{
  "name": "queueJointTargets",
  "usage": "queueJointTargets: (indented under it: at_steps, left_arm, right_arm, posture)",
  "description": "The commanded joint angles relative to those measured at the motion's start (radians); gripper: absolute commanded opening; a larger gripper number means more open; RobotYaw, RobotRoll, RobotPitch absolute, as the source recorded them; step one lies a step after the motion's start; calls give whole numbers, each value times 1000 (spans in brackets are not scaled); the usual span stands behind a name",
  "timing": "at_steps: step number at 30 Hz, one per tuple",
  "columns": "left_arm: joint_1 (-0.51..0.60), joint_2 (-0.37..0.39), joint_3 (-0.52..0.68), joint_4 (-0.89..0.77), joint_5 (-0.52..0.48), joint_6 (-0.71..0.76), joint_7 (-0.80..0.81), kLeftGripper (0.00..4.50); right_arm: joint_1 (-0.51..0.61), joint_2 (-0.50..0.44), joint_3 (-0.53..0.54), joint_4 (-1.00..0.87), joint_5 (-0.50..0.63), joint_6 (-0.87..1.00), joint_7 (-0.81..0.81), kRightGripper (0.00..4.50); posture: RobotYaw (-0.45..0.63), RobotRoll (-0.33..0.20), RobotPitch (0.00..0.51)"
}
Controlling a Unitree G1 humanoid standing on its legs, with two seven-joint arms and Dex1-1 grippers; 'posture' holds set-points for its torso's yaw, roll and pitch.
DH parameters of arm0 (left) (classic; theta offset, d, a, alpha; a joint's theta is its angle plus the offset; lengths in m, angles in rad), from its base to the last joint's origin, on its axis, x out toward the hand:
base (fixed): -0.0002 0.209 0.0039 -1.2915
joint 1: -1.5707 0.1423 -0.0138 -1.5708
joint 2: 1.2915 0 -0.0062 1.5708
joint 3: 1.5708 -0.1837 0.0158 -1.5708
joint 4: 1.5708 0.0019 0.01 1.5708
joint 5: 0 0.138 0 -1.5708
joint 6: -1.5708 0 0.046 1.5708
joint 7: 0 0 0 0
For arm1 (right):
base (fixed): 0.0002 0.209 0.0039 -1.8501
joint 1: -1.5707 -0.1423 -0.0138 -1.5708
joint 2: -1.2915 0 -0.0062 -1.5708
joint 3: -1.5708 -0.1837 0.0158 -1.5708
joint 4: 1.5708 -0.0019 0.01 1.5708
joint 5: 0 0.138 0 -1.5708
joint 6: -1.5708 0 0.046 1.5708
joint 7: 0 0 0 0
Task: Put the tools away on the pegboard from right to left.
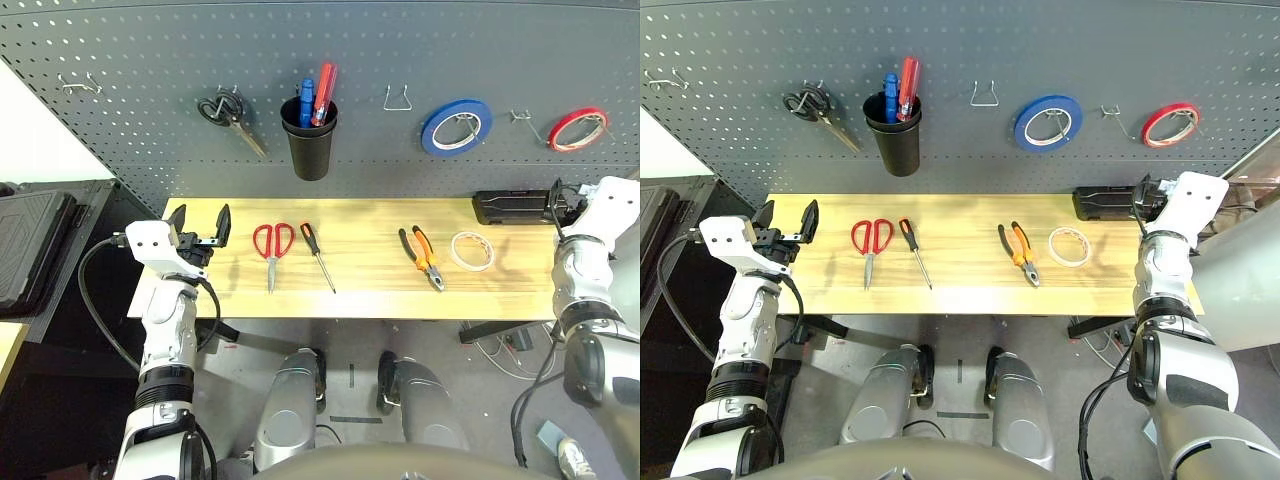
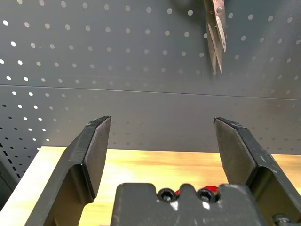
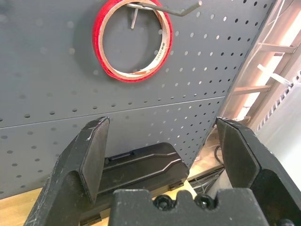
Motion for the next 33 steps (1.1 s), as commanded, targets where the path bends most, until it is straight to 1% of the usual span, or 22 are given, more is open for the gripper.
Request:
queueJointTargets:
  at_steps: [1, 7, 11, 16, 21, 26, 30, 33]
  left_arm:
    - [-1, 3, 0, 21, 8, -6, 5, 4468]
    - [25, -6, -27, -37, 7, 35, -11, 4468]
    - [75, 5, -84, -113, 22, 93, -52, 4468]
    - [159, 55, -203, -261, 54, 241, -132, 4468]
    - [192, 99, -275, -393, 58, 359, -186, 4468]
    - [169, 142, -352, -469, 87, 382, -253, 4468]
    - [169, 169, -389, -523, 87, 402, -299, 4468]
    - [164, 187, -415, -548, 96, 415, -324, 4468]
  right_arm:
    - [5, 0, -6, 9, 3, -11, 1, 4500]
    - [5, -15, 8, 4, -7, 37, 18, 4500]
    - [13, -57, 61, -13, -50, 109, 75, 4500]
    - [20, -106, 95, -36, -54, 242, 224, 4500]
    - [8, -180, 191, -44, -130, 353, 387, 4500]
    - [-59, -239, 299, -8, -214, 406, 573, 4500]
    - [-121, -252, 364, 28, -265, 441, 701, 4500]
    - [-162, -251, 413, 51, -306, 455, 785, 4500]
  posture:
    - [217, 0, 139]
    - [193, 0, 163]
    - [171, 0, 190]
    - [159, 0, 211]
    - [148, 0, 223]
    - [153, 0, 226]
    - [157, 0, 219]
    - [162, 0, 223]
